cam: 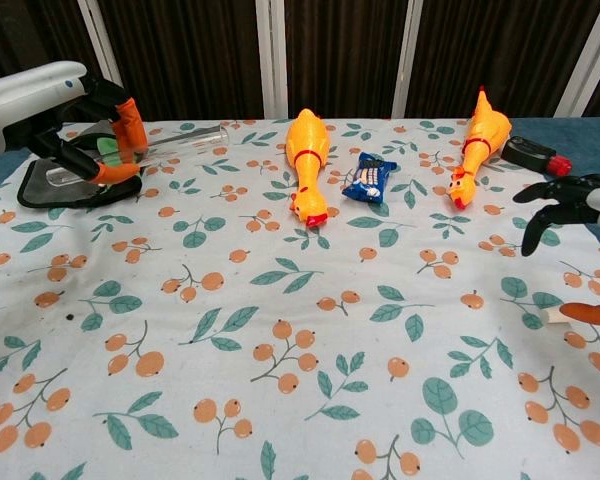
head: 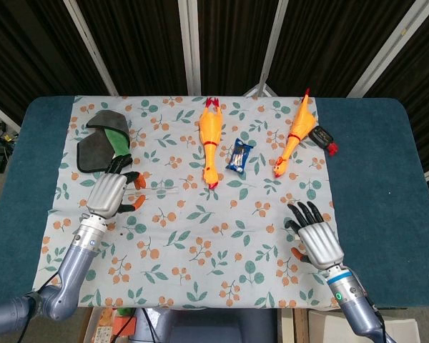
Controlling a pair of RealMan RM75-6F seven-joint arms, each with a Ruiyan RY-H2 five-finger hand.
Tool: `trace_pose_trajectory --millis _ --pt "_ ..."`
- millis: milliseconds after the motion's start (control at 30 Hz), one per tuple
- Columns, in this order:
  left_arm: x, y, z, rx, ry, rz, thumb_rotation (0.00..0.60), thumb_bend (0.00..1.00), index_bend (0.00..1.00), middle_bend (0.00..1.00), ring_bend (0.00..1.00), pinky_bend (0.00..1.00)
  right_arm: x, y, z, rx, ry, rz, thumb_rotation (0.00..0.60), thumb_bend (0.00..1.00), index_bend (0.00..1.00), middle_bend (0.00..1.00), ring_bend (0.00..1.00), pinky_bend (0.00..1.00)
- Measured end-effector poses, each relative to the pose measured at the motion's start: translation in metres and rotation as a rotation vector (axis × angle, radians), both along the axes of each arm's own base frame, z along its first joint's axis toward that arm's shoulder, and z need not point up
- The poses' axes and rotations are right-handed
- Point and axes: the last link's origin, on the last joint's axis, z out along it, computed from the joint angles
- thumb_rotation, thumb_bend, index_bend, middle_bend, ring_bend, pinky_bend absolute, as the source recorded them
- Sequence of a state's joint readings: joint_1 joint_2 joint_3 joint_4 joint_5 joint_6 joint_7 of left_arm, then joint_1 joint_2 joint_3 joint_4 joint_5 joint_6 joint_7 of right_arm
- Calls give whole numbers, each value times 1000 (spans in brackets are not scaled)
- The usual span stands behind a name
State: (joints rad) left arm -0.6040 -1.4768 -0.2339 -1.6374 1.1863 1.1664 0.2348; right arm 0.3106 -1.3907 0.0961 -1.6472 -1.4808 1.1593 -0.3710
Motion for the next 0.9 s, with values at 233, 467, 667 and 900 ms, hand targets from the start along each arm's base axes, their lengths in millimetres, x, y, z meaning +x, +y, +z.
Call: trace_pose_trajectory --millis 233,467,667,900 --pt "6 -3 10 0 -21 -22 600 816 661 532 61 0 -11 -10 -11 -4 39 -44 600 284 415 127 22 0" --pt "8 -8 13 -3 -37 -29 600 817 661 532 61 0 -21 -13 -18 1 70 -63 600 284 425 132 25 0" --pt "11 -10 13 -7 -43 -37 600 822 661 532 61 0 -26 -14 -24 15 100 -62 600 284 431 132 25 0" --pt "14 -12 9 -23 -43 -45 600 826 661 532 61 0 -35 -18 -26 12 128 -87 600 309 441 132 27 0"
